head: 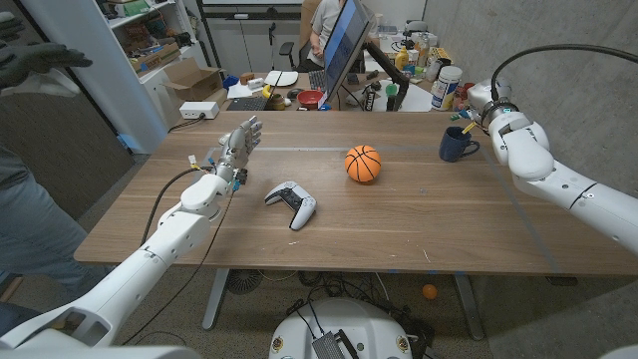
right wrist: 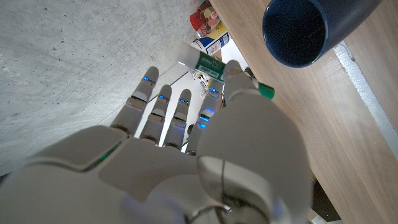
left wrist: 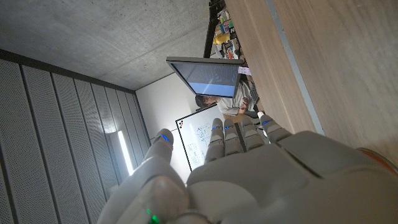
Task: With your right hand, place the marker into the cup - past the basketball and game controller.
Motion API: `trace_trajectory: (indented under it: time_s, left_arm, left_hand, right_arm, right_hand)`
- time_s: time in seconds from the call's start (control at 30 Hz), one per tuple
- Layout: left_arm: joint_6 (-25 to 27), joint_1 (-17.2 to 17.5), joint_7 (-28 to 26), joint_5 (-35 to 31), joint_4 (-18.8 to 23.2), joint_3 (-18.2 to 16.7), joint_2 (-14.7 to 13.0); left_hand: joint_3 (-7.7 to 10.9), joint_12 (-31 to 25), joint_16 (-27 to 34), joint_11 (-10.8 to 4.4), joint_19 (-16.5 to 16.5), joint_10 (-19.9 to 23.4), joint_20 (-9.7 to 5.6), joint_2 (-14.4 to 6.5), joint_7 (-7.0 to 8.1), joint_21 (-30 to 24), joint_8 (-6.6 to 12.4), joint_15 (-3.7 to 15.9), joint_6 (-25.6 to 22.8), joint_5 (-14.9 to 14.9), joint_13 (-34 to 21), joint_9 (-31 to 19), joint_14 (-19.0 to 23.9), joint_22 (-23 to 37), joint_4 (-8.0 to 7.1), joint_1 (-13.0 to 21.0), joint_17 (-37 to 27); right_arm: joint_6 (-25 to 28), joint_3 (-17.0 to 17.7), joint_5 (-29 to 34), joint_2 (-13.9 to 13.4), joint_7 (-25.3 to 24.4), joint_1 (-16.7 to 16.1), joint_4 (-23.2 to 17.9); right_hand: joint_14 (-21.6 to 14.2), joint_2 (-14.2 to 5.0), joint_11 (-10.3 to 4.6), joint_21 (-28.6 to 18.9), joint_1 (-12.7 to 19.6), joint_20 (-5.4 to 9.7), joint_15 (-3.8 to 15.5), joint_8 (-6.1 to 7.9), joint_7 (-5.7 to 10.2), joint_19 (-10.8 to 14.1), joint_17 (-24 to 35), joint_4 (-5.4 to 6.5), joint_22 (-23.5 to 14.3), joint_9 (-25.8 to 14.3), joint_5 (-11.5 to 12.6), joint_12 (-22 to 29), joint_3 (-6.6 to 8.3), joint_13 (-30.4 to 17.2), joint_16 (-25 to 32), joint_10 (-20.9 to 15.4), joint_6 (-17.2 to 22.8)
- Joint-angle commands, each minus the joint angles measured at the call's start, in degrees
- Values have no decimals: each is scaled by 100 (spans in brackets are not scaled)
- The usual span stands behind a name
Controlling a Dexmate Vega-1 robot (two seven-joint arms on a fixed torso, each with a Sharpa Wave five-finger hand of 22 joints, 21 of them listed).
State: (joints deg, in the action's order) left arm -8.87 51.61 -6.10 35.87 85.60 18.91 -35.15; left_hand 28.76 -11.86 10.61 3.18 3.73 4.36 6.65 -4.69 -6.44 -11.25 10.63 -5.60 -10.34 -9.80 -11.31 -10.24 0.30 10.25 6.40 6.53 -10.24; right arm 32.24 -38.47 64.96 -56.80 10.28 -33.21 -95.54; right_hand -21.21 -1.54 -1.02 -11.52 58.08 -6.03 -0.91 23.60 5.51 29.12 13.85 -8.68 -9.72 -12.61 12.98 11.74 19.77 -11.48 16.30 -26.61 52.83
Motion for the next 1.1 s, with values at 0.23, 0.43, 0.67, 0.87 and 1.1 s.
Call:
trace_trajectory:
  time_s: [0.23,0.43,0.67,0.87,1.1]
  left_arm:
    - [22,173,-111,-8,222,-97,-66]
    - [25,171,-106,-2,237,-103,-68]
    - [-3,181,-103,-1,269,-104,-54]
    - [-4,183,-132,8,263,-108,-27]
    - [-1,223,-158,0,298,-117,-41]
  left_hand:
    - [37,-33,19,28,32,-4,16,10,-9,-19,17,-17,-31,-29,-12,-12,-15,19,2,8,-23]
    - [37,-33,19,25,32,-4,16,11,-9,-20,16,-18,-27,-29,-12,-12,-14,19,2,8,-23]
    - [37,-36,21,40,35,4,15,12,-7,-20,17,-15,-31,-29,-12,-12,-11,19,2,8,-23]
    - [37,-35,20,53,35,2,14,12,-10,-20,17,-20,-32,-29,-12,-12,-12,19,3,8,-23]
    - [37,-35,22,46,35,1,16,13,-16,-21,12,-18,-18,-29,-12,-12,-8,19,3,8,-23]
  right_arm:
    - [-449,-121,361,-119,23,52,287]
    - [-479,-145,457,-140,99,57,321]
    - [-599,-205,600,-125,140,133,405]
    - [-704,-292,780,-104,170,203,511]
    - [-796,-337,911,-119,164,226,572]
  right_hand:
    - [-54,-72,-46,-28,1,0,52,530,185,48,10,41,-35,-15,47,-19,24,-8,-20,-4,857]
    - [-65,-72,-41,-26,-2,10,58,529,187,52,11,42,-34,-10,52,-16,29,-8,-26,-14,843]
    - [-72,-75,-36,-26,0,24,62,537,180,60,13,42,-34,-6,58,-17,37,-9,-33,-15,848]
    - [-77,-69,-46,-25,8,24,63,545,176,63,12,34,-34,-2,63,-16,44,-9,-42,-20,856]
    - [-97,-76,-38,-29,18,53,76,553,166,83,14,31,-34,4,69,-5,59,-9,-47,-52,861]
